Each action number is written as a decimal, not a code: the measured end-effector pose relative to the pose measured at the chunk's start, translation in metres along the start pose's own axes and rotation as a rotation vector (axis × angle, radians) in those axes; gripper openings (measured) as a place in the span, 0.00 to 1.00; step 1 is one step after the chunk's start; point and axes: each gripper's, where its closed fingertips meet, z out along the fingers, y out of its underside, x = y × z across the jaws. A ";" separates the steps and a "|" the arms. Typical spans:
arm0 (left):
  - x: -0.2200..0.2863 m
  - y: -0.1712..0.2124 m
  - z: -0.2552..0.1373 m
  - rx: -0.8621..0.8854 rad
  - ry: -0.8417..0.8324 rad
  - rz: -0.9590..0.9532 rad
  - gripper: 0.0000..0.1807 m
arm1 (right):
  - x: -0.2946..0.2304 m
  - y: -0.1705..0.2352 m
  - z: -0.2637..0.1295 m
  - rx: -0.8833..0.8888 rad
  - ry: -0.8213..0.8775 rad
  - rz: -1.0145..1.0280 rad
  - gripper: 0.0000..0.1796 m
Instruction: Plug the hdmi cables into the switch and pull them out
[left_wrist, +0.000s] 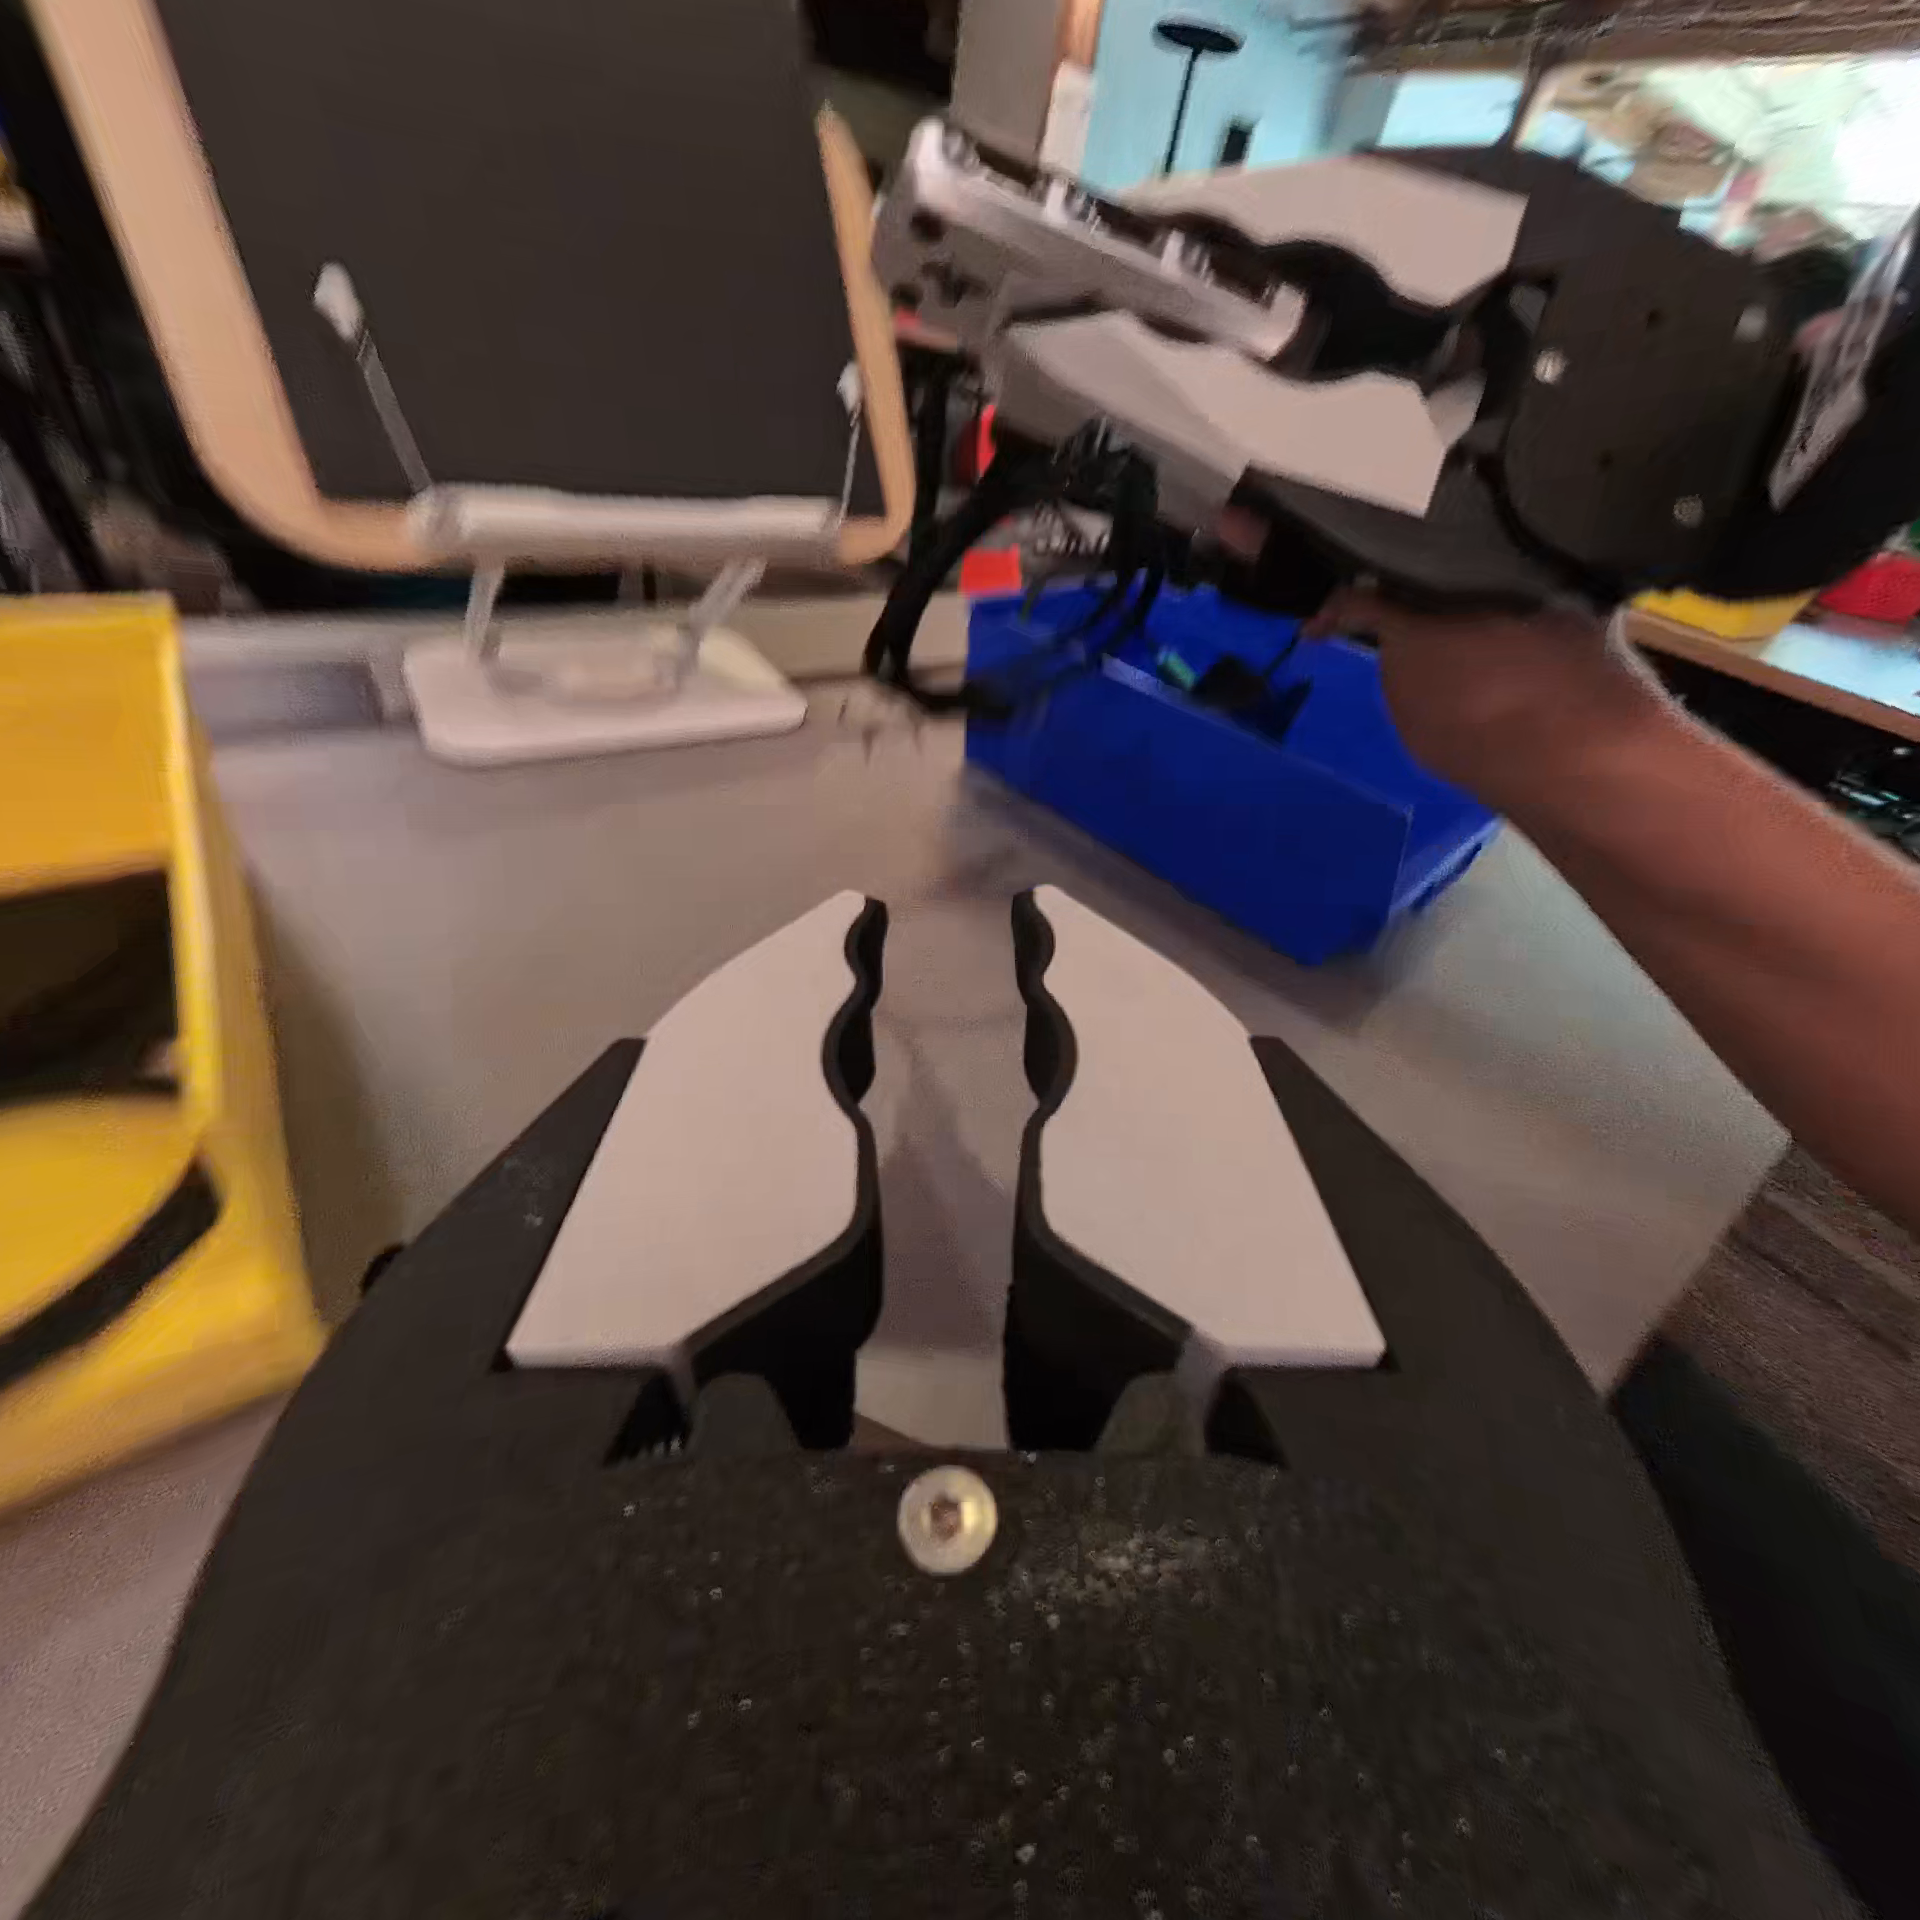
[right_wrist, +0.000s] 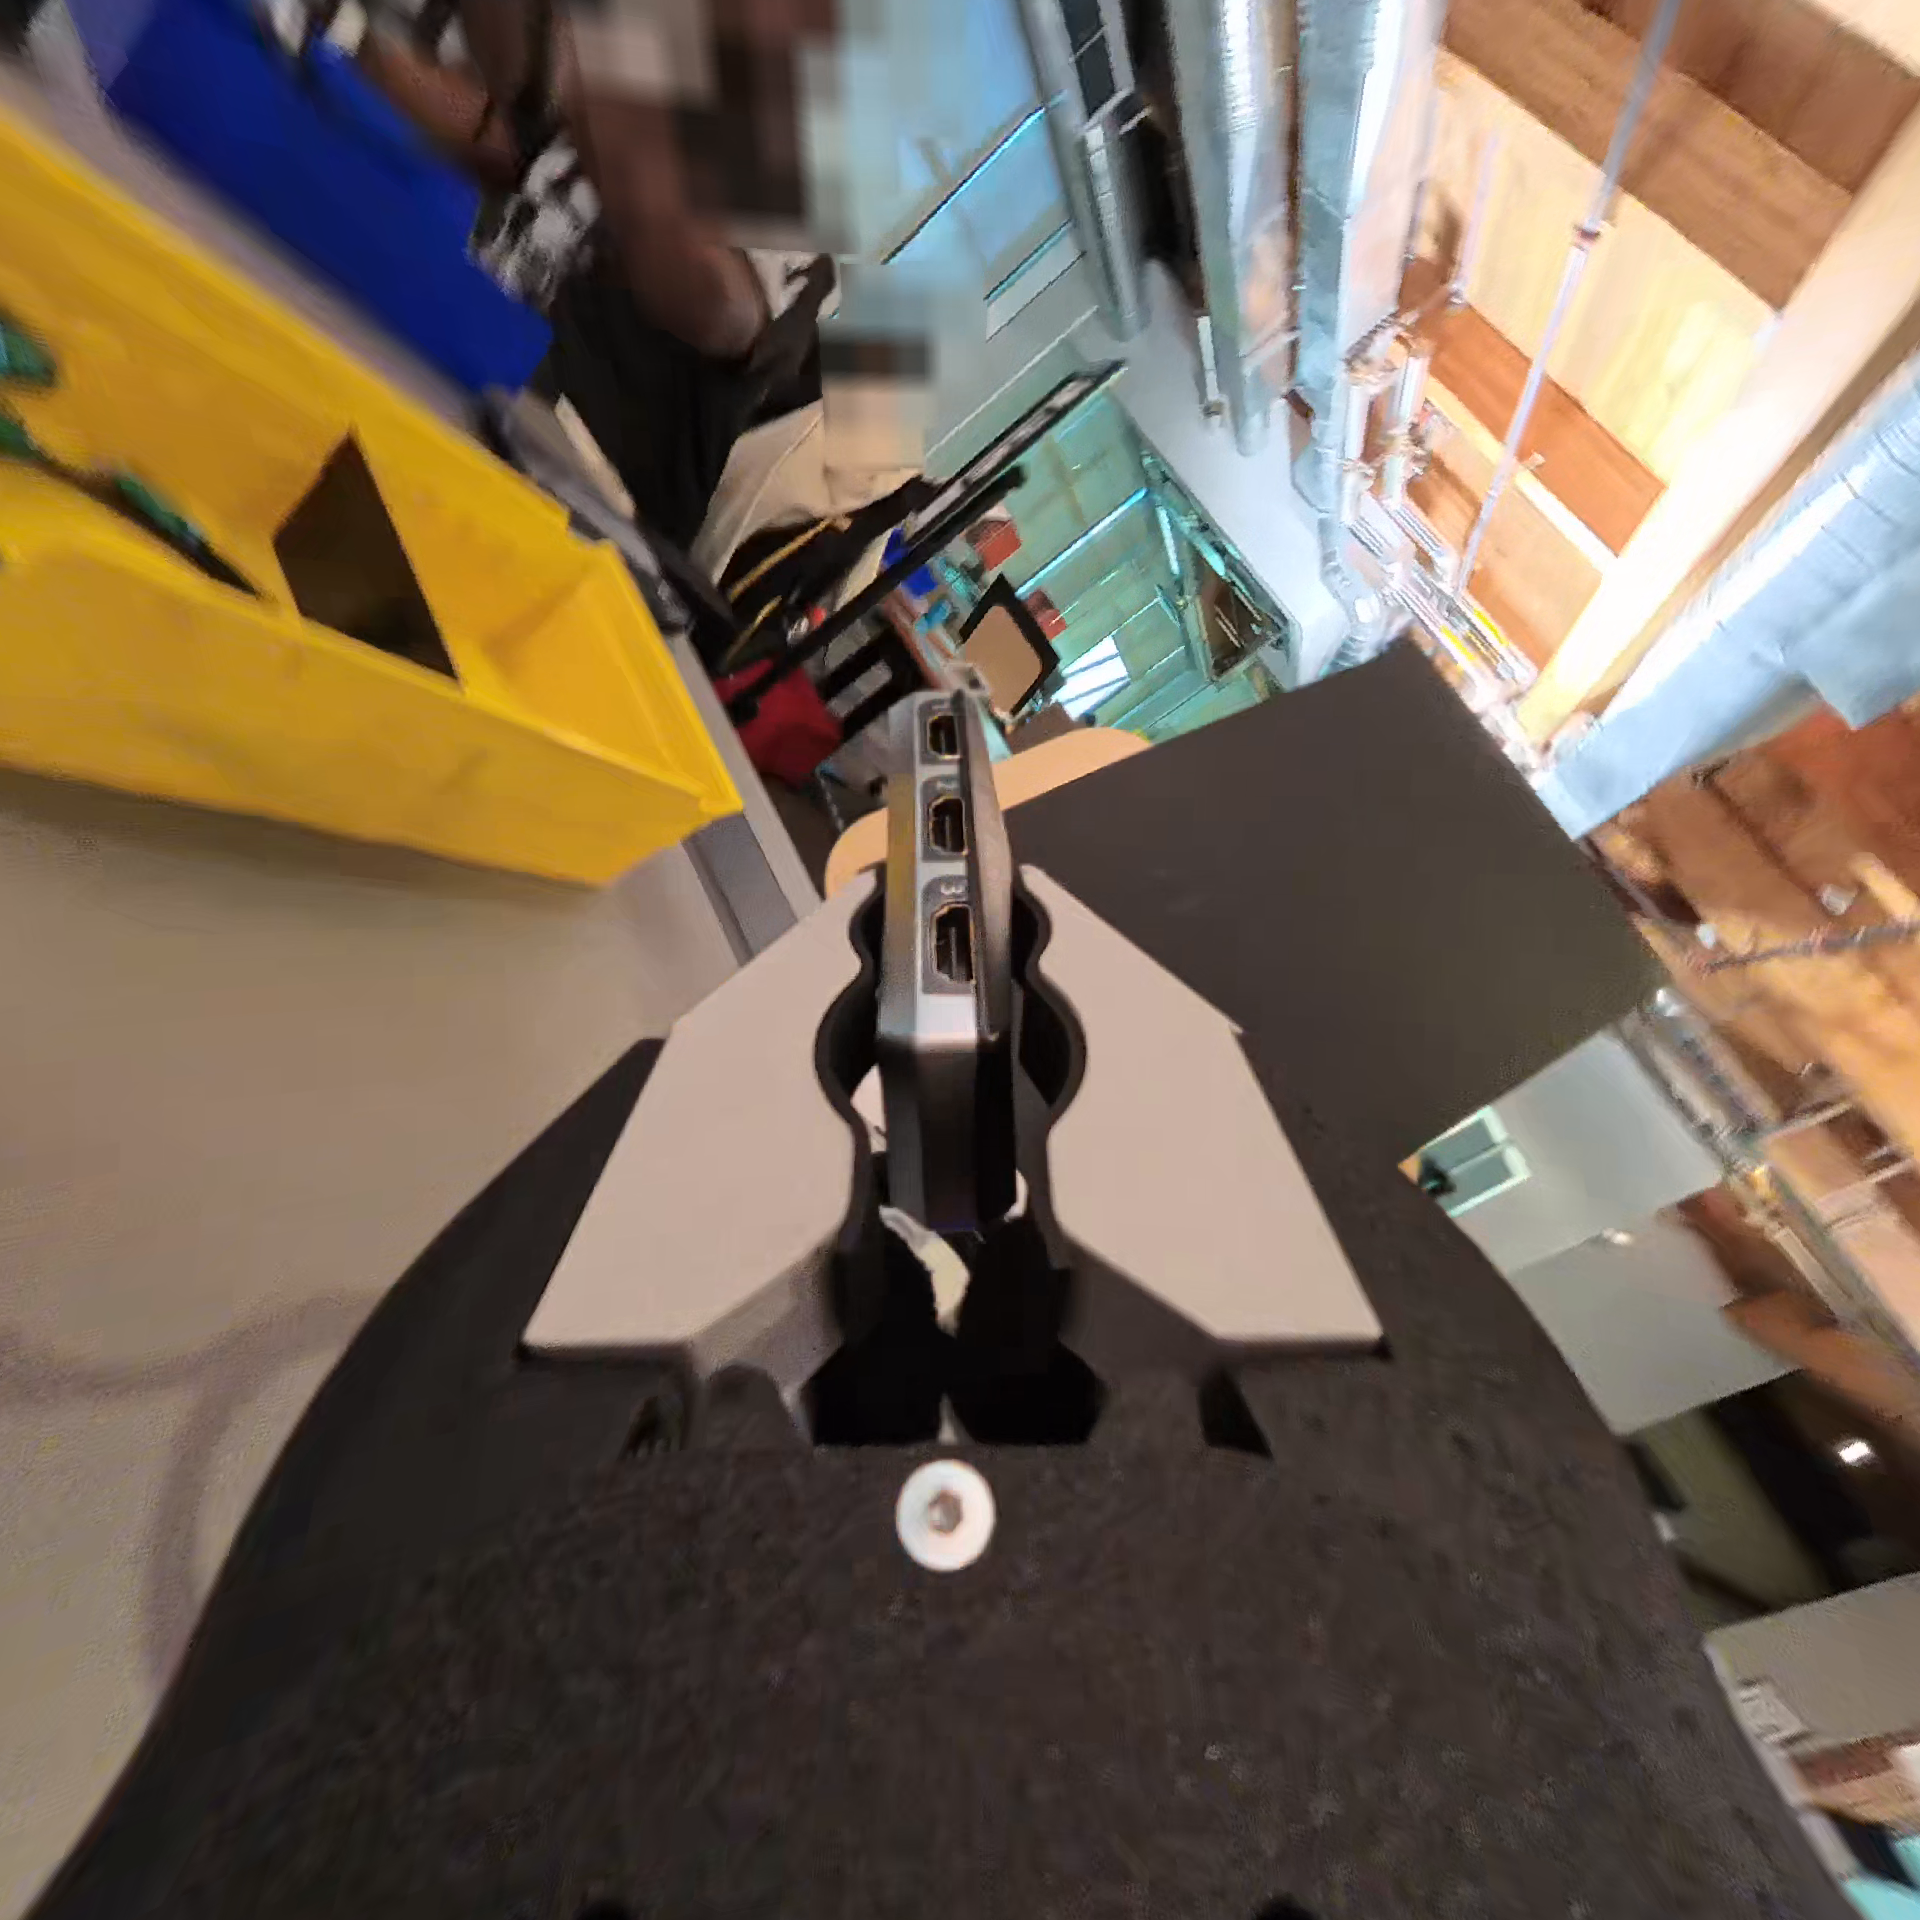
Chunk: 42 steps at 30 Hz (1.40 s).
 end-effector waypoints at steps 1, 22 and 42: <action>-0.009 0.019 -0.015 -0.057 -0.009 -0.033 0.13 | -0.012 0.005 0.005 -0.015 -0.035 -0.057 0.12; -0.140 0.088 -0.095 -0.157 -0.295 -0.515 0.25 | -0.128 0.074 0.022 0.010 -0.092 -0.028 0.12; -0.189 0.030 -0.055 0.020 -0.382 -0.671 0.06 | -0.140 0.080 0.025 0.001 -0.135 -0.087 0.12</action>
